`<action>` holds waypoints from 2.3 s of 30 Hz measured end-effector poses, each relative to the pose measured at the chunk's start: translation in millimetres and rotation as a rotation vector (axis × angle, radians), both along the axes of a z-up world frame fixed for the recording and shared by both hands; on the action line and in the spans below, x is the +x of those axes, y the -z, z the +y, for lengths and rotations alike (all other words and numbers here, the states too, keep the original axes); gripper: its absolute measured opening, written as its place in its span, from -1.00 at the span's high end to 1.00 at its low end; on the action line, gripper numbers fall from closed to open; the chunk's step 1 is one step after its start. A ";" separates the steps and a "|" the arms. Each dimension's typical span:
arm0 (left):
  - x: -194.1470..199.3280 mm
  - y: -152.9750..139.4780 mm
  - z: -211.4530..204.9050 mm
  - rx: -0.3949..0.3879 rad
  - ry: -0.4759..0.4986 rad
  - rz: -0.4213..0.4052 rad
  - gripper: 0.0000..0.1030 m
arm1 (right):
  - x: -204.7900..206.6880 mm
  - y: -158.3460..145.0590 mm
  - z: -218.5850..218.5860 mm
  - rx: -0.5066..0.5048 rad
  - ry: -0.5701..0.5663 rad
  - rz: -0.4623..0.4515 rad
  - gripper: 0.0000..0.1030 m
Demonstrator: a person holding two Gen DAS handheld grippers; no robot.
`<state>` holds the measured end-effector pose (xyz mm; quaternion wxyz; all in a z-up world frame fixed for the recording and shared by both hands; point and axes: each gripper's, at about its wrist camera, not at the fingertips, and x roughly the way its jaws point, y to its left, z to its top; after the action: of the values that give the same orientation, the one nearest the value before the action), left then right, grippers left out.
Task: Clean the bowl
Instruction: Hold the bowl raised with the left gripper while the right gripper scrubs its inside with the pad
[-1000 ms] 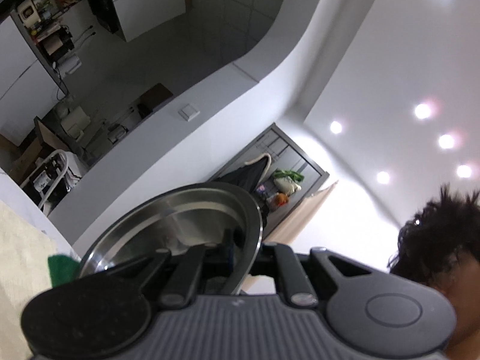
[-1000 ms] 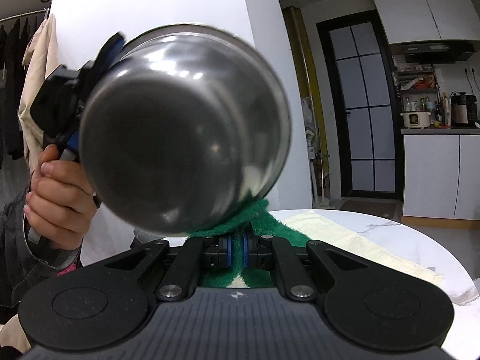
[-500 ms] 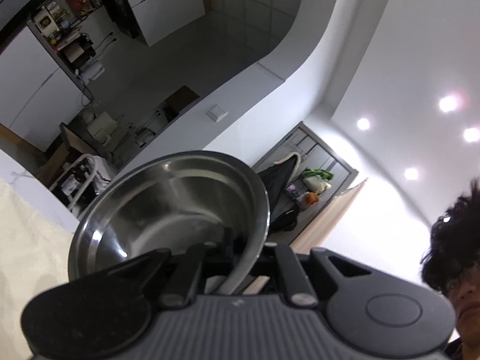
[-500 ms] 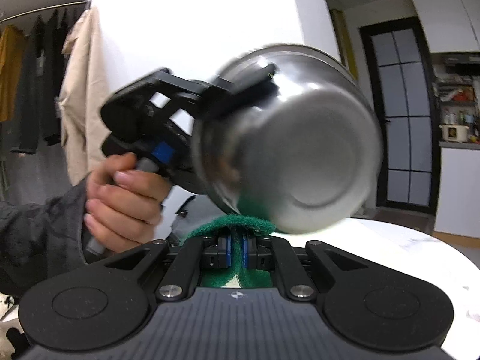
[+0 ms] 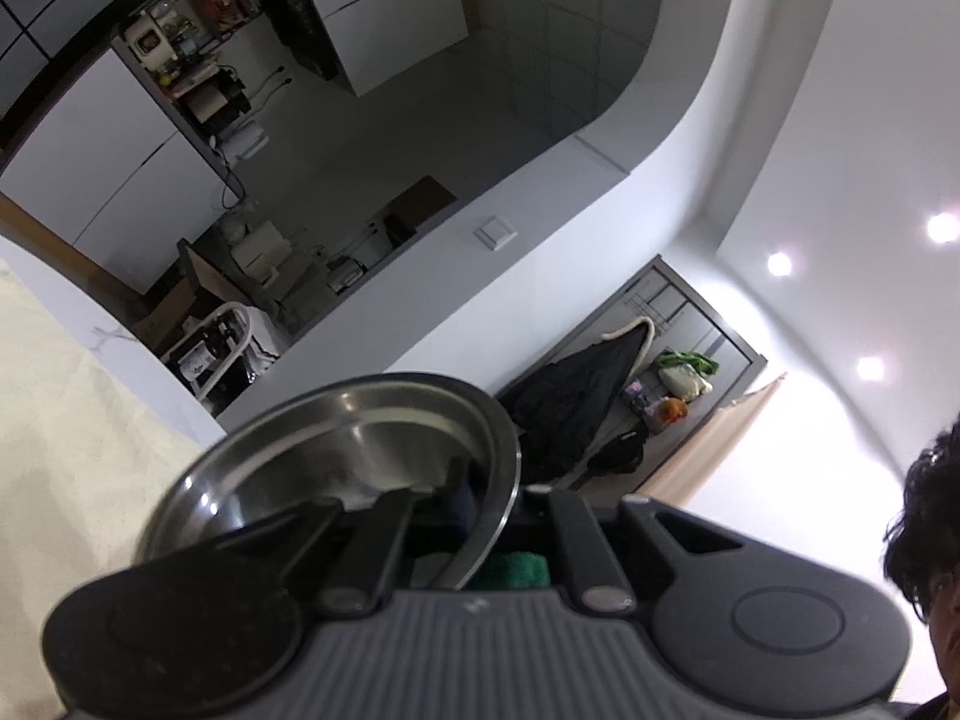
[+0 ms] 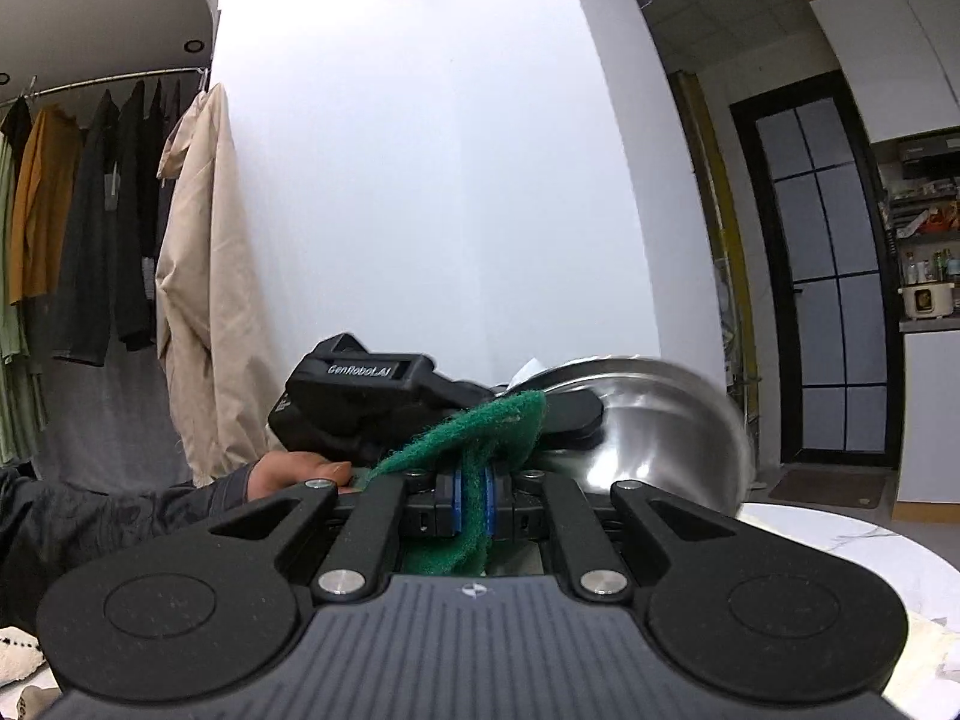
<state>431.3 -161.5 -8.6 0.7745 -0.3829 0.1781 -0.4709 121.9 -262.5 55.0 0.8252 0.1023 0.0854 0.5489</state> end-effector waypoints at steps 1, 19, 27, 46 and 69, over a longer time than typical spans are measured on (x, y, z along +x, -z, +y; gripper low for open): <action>-0.2 -0.4 1.4 -0.006 -0.001 0.001 0.86 | 1.6 1.0 -2.7 -0.002 0.017 0.003 0.86; -1.4 -4.5 -2.8 0.001 -0.016 0.000 0.90 | 10.2 3.4 -14.8 -0.019 0.145 -0.008 0.86; -4.6 -4.2 -11.3 0.070 0.009 -0.014 0.91 | 28.3 5.4 -21.1 -0.019 0.226 0.048 0.86; -10.5 -5.0 -23.7 0.242 0.007 -0.045 0.90 | 20.4 -19.8 22.6 -0.128 0.056 -0.024 0.85; -18.2 -8.1 -9.8 0.115 -0.027 -0.073 0.89 | 38.8 8.1 7.6 -0.189 0.323 0.087 0.85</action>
<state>413.1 -171.3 -0.5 0.8074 -0.3228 0.1711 -0.4632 160.7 -254.8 46.8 0.9040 0.0601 0.1545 0.3940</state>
